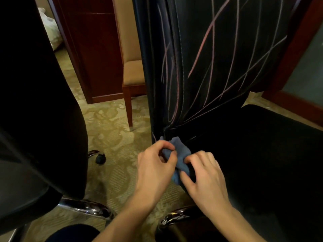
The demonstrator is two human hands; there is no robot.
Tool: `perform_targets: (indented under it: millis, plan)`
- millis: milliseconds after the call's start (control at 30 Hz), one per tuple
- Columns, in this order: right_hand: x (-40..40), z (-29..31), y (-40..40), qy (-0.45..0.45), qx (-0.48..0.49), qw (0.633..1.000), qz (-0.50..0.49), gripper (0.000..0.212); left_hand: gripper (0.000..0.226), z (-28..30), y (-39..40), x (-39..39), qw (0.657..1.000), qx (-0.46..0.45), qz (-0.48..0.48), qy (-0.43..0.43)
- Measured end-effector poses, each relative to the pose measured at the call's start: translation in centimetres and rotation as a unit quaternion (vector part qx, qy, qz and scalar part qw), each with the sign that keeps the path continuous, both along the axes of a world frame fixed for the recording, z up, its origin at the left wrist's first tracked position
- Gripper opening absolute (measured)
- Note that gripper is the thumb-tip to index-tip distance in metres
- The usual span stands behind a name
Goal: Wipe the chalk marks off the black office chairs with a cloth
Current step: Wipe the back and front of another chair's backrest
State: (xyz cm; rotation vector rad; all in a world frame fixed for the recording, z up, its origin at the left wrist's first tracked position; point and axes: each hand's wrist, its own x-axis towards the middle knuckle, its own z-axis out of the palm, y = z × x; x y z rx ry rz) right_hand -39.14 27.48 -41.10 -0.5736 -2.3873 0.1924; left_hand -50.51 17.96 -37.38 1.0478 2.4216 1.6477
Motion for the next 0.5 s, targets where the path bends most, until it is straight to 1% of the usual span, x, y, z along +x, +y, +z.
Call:
perform_targets:
  millis: [67,133,200,267,333,367,433,500]
  plan:
    - [0.0,0.0,-0.4,-0.012,0.034,0.999,-0.003,0.023,0.014,0.1,-0.7,0.4,1.000,0.000,-0.014,0.020]
    - [-0.4,0.5,-0.9,0.002,0.048,0.999,-0.009,0.024,0.017,0.4,-1.2,0.2,0.999,0.008,-0.010,0.029]
    - [-1.9,1.5,-1.6,0.034,0.044,0.998,-0.015,0.025,0.020,1.0,-1.4,-0.7,0.999,0.025,0.033,0.032]
    - [-4.2,2.7,-2.5,0.072,0.034,0.997,-0.011,0.025,0.022,1.9,-1.8,-2.0,0.994,0.069,0.085,0.029]
    - [-6.4,3.5,-3.3,0.096,0.024,0.995,-0.005,0.022,0.020,2.7,-2.1,-3.0,0.989,0.098,0.104,0.045]
    - [-7.3,3.7,-3.5,0.102,0.019,0.995,-0.007,0.022,0.019,3.0,-2.1,-3.6,0.988,0.097,0.104,0.057]
    - [-8.3,3.7,-3.3,0.106,0.006,0.994,-0.020,0.021,0.019,3.2,-1.7,-4.8,0.991,0.069,0.096,0.063]
    - [-8.5,3.1,-2.8,0.101,-0.005,0.994,-0.033,0.023,0.019,3.0,-0.9,-5.9,0.995,0.035,0.084,0.031]
